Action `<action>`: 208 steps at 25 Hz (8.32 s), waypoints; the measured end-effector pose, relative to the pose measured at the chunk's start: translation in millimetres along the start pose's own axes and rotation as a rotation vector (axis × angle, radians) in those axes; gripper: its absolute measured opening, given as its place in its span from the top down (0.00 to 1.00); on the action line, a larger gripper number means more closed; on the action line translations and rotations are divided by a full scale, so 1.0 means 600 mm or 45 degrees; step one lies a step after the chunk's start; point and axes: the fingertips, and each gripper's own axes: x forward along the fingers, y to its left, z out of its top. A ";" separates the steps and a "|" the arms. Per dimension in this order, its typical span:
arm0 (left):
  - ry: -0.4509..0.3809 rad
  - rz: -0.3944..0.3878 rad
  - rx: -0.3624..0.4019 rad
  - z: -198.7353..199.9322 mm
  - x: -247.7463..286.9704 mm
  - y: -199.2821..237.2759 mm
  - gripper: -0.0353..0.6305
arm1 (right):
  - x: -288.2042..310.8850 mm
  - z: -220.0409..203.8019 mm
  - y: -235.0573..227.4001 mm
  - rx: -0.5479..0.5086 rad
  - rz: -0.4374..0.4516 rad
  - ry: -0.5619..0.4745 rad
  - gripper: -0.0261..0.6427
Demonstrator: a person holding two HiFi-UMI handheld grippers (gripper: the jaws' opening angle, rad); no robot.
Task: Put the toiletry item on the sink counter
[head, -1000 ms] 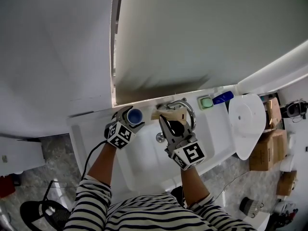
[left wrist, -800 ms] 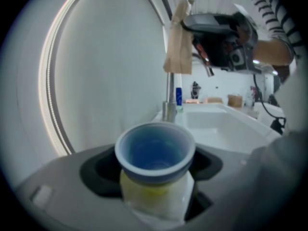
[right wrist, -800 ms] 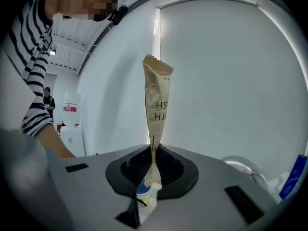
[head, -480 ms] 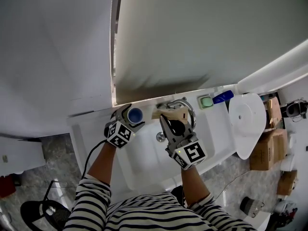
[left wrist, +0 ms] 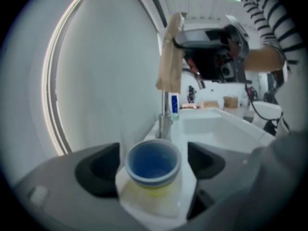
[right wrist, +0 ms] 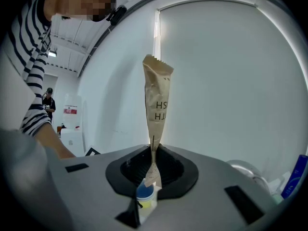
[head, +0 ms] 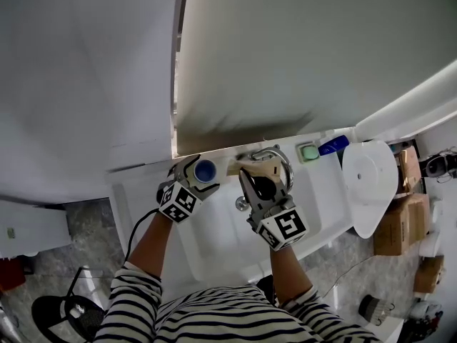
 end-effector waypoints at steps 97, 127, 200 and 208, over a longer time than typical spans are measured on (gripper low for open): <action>-0.707 0.304 -0.434 0.171 -0.337 0.048 0.94 | 0.147 -0.213 0.053 0.065 0.064 0.473 0.92; -0.710 0.291 -0.430 0.171 -0.339 0.044 0.94 | 0.145 -0.223 0.062 0.073 0.066 0.536 0.82; -0.607 -0.176 -0.302 0.249 -0.308 -0.231 0.94 | -0.257 0.026 0.195 0.072 -0.080 -0.095 0.95; -0.614 -0.203 -0.300 0.254 -0.317 -0.249 0.94 | -0.278 0.032 0.215 0.072 -0.065 -0.082 0.95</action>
